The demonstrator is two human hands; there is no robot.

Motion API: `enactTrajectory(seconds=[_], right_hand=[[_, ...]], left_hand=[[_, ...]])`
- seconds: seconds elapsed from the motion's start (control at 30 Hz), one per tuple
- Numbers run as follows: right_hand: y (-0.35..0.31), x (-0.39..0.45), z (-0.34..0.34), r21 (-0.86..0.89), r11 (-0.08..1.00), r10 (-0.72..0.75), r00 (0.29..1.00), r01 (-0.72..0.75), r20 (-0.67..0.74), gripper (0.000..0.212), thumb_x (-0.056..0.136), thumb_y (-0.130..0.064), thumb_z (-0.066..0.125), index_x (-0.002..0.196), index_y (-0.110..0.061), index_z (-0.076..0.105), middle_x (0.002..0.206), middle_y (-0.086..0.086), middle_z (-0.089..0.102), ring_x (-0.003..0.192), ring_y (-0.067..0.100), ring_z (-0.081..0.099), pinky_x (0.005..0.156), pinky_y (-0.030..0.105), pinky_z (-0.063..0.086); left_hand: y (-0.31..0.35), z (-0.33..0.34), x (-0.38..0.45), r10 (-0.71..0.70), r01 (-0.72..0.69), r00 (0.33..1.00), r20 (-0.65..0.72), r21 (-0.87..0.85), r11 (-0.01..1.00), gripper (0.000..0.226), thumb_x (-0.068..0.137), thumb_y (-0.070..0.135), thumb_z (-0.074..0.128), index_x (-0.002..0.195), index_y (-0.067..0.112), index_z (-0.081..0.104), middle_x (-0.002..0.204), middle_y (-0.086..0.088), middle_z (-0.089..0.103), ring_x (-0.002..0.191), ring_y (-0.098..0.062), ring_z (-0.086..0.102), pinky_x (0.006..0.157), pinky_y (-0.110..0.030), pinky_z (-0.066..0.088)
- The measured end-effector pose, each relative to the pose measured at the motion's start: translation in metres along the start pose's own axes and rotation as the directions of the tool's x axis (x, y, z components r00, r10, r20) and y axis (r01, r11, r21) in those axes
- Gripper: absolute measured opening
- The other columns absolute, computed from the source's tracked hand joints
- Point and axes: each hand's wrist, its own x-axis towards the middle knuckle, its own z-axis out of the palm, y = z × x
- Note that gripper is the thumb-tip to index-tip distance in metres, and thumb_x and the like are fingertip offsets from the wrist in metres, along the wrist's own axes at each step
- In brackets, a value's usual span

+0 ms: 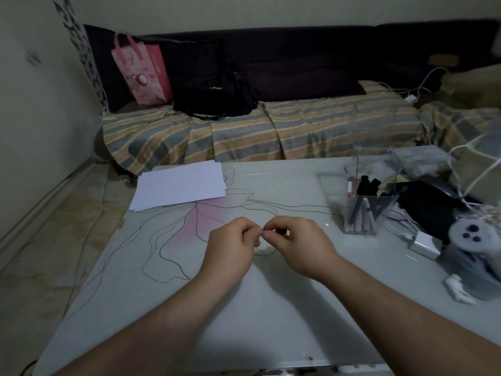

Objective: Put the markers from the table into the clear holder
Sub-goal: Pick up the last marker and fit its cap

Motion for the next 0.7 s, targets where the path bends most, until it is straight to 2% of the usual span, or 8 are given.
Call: enactTrajectory(seconds=[0.23, 0.33, 0.43, 0.47, 0.5, 0.57, 0.63, 0.7], right_hand=[[0.009, -0.008, 0.000, 0.302, 0.951, 0.081, 0.995, -0.061, -0.055, 0.012, 0.093, -0.033, 0.065, 0.082, -0.030, 0.064, 0.075, -0.008, 0.068, 0.071, 0.013, 0.059, 0.070, 0.036, 0.051], [0.007, -0.005, -0.010, 0.380, 0.923, 0.067, 0.998, -0.063, 0.002, 0.011, 0.095, -0.028, 0.063, 0.084, -0.025, 0.059, 0.077, -0.005, 0.074, 0.077, 0.016, 0.068, 0.076, 0.041, 0.055], [0.012, 0.004, -0.038, 0.165, 0.986, -0.009, 0.994, -0.010, 0.113, 0.004, 0.098, -0.025, 0.062, 0.099, -0.028, 0.059, 0.077, -0.008, 0.075, 0.079, 0.007, 0.068, 0.076, 0.033, 0.051], [0.018, 0.008, -0.051, 0.045, 0.999, -0.017, 0.994, 0.012, 0.111, 0.012, 0.099, -0.023, 0.061, 0.108, -0.032, 0.060, 0.077, -0.009, 0.074, 0.080, 0.007, 0.067, 0.076, 0.031, 0.050], [0.026, 0.011, -0.066, -0.064, 0.998, -0.017, 0.997, 0.022, 0.070, 0.024, 0.100, -0.021, 0.059, 0.118, -0.037, 0.058, 0.079, -0.010, 0.073, 0.082, 0.008, 0.067, 0.077, 0.031, 0.051], [0.042, 0.015, -0.097, -0.156, 0.987, -0.001, 0.988, -0.023, -0.154, 0.045, 0.099, -0.014, 0.056, 0.130, -0.045, 0.052, 0.088, -0.014, 0.070, 0.088, 0.013, 0.067, 0.080, 0.035, 0.055], [0.056, 0.018, -0.131, -0.018, 0.996, 0.069, 0.894, -0.086, -0.442, 0.044, 0.101, -0.017, 0.056, 0.133, -0.046, 0.048, 0.101, -0.012, 0.069, 0.093, 0.017, 0.067, 0.083, 0.039, 0.056], [0.068, 0.021, -0.159, 0.189, 0.979, 0.183, 0.738, -0.077, -0.650, 0.040, 0.103, -0.022, 0.057, 0.135, -0.042, 0.044, 0.108, -0.007, 0.068, 0.092, 0.018, 0.067, 0.081, 0.037, 0.054]], left_hand=[[0.023, 0.009, 0.007, 0.017, -0.017, 0.999, 0.031, 0.010, 1.000, 0.013, 0.092, 0.034, 0.063, 0.083, 0.029, 0.072, 0.070, 0.017, 0.073, 0.069, 0.004, 0.066, 0.064, -0.017, 0.047], [0.030, 0.019, 0.014, -0.034, 0.040, 0.998, 0.045, -0.139, 0.989, 0.023, 0.093, 0.043, 0.062, 0.082, 0.025, 0.071, 0.067, 0.012, 0.073, 0.059, 0.001, 0.062, 0.064, -0.025, 0.046], [0.036, 0.029, 0.016, -0.016, 0.033, 0.997, 0.077, -0.226, 0.974, 0.022, 0.094, 0.047, 0.062, 0.092, 0.026, 0.069, 0.071, 0.009, 0.074, 0.064, -0.002, 0.064, 0.065, -0.028, 0.048], [0.039, 0.034, 0.015, 0.006, 0.018, 0.995, 0.101, -0.234, 0.972, 0.017, 0.093, 0.046, 0.063, 0.101, 0.031, 0.067, 0.076, 0.010, 0.075, 0.068, -0.003, 0.066, 0.067, -0.028, 0.052], [0.042, 0.038, 0.013, 0.029, 0.002, 0.991, 0.132, -0.234, 0.972, 0.019, 0.093, 0.044, 0.064, 0.110, 0.036, 0.064, 0.080, 0.010, 0.075, 0.072, -0.003, 0.067, 0.070, -0.027, 0.054], [0.046, 0.049, 0.010, 0.093, -0.052, 0.975, 0.201, -0.201, 0.978, 0.026, 0.093, 0.039, 0.066, 0.118, 0.038, 0.061, 0.085, 0.010, 0.074, 0.075, -0.002, 0.066, 0.073, -0.026, 0.055], [0.047, 0.058, 0.005, 0.159, -0.127, 0.952, 0.263, -0.132, 0.983, 0.026, 0.093, 0.036, 0.067, 0.119, 0.037, 0.063, 0.086, 0.012, 0.071, 0.075, 0.001, 0.063, 0.074, -0.020, 0.052], [0.046, 0.065, 0.000, 0.210, -0.206, 0.917, 0.338, -0.049, 0.977, 0.026, 0.093, 0.035, 0.066, 0.119, 0.037, 0.064, 0.088, 0.013, 0.069, 0.080, 0.001, 0.061, 0.077, -0.015, 0.048]])
